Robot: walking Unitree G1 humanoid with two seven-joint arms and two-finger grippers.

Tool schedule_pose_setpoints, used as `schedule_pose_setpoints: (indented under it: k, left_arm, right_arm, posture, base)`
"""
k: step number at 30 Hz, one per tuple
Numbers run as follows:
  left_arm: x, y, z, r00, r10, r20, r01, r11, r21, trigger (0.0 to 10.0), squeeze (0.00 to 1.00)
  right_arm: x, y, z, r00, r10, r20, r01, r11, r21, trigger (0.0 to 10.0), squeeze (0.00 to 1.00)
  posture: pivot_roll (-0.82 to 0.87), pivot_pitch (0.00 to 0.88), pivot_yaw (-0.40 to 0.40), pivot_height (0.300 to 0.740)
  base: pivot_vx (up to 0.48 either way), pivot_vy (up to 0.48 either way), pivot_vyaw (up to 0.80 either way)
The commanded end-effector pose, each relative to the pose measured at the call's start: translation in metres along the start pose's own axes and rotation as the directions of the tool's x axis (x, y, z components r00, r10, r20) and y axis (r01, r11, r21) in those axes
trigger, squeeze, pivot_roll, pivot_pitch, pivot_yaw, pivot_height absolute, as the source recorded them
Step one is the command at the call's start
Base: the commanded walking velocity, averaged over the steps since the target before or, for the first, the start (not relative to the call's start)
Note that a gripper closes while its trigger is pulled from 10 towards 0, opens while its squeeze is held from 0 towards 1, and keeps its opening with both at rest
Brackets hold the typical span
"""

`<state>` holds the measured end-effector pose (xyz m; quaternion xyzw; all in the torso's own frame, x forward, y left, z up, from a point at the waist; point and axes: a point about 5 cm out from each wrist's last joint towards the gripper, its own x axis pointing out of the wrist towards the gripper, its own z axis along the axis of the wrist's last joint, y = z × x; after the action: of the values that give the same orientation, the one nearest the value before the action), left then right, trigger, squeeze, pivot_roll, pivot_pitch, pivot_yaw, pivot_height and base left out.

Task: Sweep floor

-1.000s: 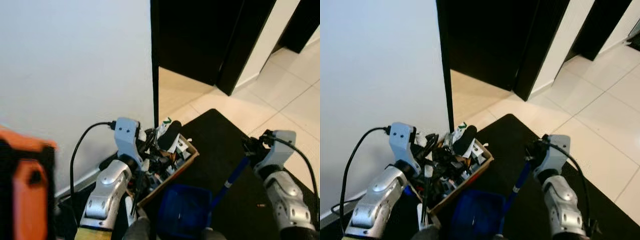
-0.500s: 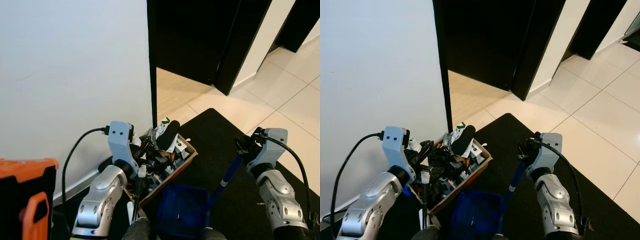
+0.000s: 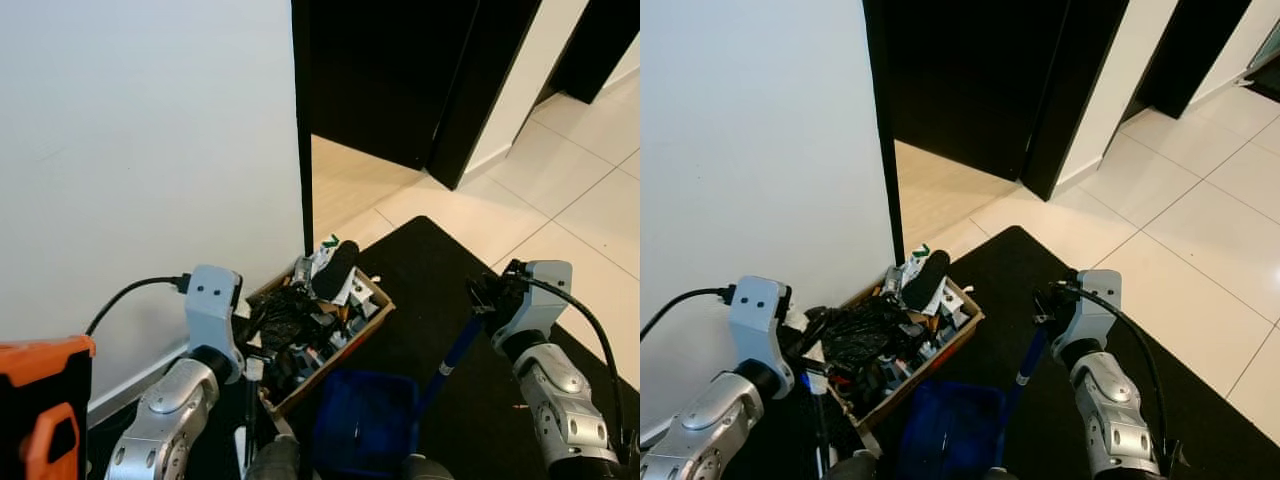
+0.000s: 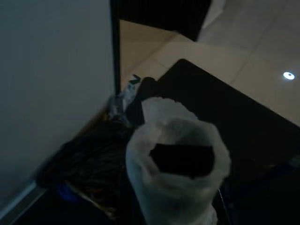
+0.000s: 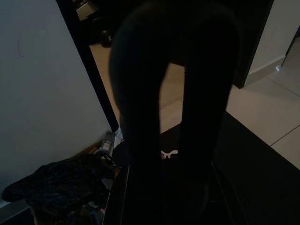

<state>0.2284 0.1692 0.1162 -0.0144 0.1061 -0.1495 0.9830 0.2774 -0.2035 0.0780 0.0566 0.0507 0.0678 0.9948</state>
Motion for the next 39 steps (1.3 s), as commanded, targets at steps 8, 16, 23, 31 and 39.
schedule_pose_setpoints:
  k: [8,16,23,31,39]
  left_arm:
    - [0.0039,-0.0008,0.0003,0.998,0.061,0.013,-0.059,0.994,-0.094,10.0,0.00]
    - [0.0072,-0.0040,0.0032,0.997,0.066,0.039,-0.062,0.992,-0.108,10.0,0.00]
    - [0.0090,-0.0033,0.0009,0.996,0.080,0.028,-0.078,0.993,-0.088,10.0,0.00]
    - [0.0100,-0.0027,0.0010,0.996,0.085,0.032,-0.082,0.994,-0.077,10.0,0.00]
    - [0.0124,-0.0041,-0.0016,0.996,0.083,0.025,-0.082,0.995,-0.054,10.0,0.00]
  right_arm:
    - [0.0034,0.0057,0.0012,0.999,-0.025,0.042,0.022,0.996,0.090,10.0,0.00]
    - [0.0041,0.0044,0.0020,0.998,-0.026,0.050,0.020,0.992,0.126,10.0,0.00]
    - [0.0063,0.0046,0.0017,0.999,-0.020,0.044,0.015,0.993,0.114,10.0,0.00]
    - [0.0076,0.0069,0.0011,0.999,-0.013,0.042,0.008,0.994,0.109,10.0,0.00]
    - [0.0067,0.0092,-0.0013,1.000,0.002,0.029,-0.004,0.997,0.073,10.0,0.00]
  posture:
    - [0.12,0.098,0.006,0.740]
    - [0.12,0.093,0.001,0.740]
    - [0.12,0.084,-0.003,0.740]
    - [0.12,0.080,-0.002,0.740]
    - [0.12,0.080,0.001,0.740]
  base:
    - [0.000,0.000,0.00]
    - [0.000,0.000,0.00]
    - [0.000,0.000,0.00]
    - [0.000,0.000,0.00]
    - [0.000,0.000,0.00]
